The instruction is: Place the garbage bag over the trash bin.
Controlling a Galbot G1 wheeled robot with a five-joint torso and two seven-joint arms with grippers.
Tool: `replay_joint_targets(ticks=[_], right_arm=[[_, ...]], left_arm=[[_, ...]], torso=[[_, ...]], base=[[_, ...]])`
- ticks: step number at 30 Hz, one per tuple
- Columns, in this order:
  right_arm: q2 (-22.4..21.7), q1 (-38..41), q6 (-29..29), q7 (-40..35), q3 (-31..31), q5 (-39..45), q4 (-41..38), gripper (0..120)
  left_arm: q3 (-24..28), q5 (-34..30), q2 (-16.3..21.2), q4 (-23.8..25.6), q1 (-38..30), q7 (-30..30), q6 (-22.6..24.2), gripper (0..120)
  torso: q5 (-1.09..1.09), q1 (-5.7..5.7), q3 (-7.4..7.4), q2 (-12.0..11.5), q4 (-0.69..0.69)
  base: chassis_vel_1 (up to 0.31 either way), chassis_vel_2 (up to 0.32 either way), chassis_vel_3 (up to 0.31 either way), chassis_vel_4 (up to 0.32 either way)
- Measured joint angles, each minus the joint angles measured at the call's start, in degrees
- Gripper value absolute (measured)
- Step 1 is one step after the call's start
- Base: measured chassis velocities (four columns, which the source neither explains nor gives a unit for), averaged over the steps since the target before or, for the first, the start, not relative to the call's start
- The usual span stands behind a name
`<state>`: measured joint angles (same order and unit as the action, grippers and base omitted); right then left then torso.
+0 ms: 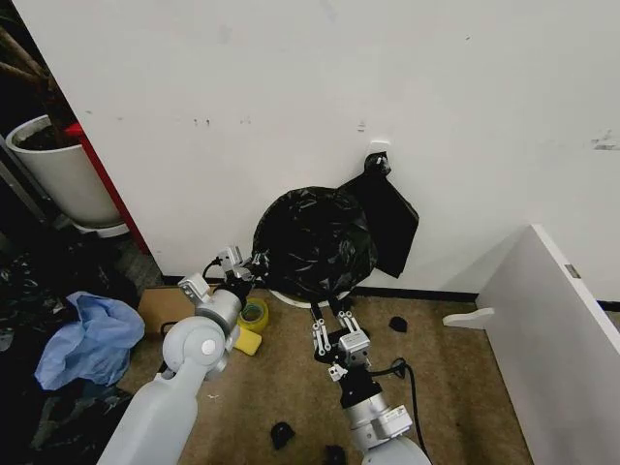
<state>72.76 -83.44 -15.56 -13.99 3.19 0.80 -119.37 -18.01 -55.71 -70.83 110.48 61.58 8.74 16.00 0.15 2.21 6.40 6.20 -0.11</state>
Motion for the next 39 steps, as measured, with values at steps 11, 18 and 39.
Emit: replay_joint_targets(ticks=[11, 18, 39], right_arm=[[0.3, 0.7, 1.4, -0.6, -0.2, 2.5, 0.1, 41], [0.3, 0.8, 1.3, 0.3, -0.2, 3.3, 0.1, 16], [-0.8, -0.5, -2.7, 7.1, -1.0, 10.3, -0.6, 0]], left_arm=[[0.2, 0.2, -0.1, -0.2, 0.0, 0.0, 0.0, 1], [0.2, 0.3, 0.1, -0.4, -0.1, -0.1, 0.0, 1], [0.1, -0.3, 0.5, -1.0, -0.7, -0.1, -0.2, 1]], torso=[[0.00, 0.00, 0.00, 0.0, 0.00], [0.00, 0.00, 0.00, 0.0, 0.00], [0.00, 0.00, 0.00, 0.0, 0.00]], base=[[0.000, 0.000, 0.000, 0.000], [0.000, 0.000, 0.000, 0.000], [0.000, 0.000, 0.000, 0.000]])
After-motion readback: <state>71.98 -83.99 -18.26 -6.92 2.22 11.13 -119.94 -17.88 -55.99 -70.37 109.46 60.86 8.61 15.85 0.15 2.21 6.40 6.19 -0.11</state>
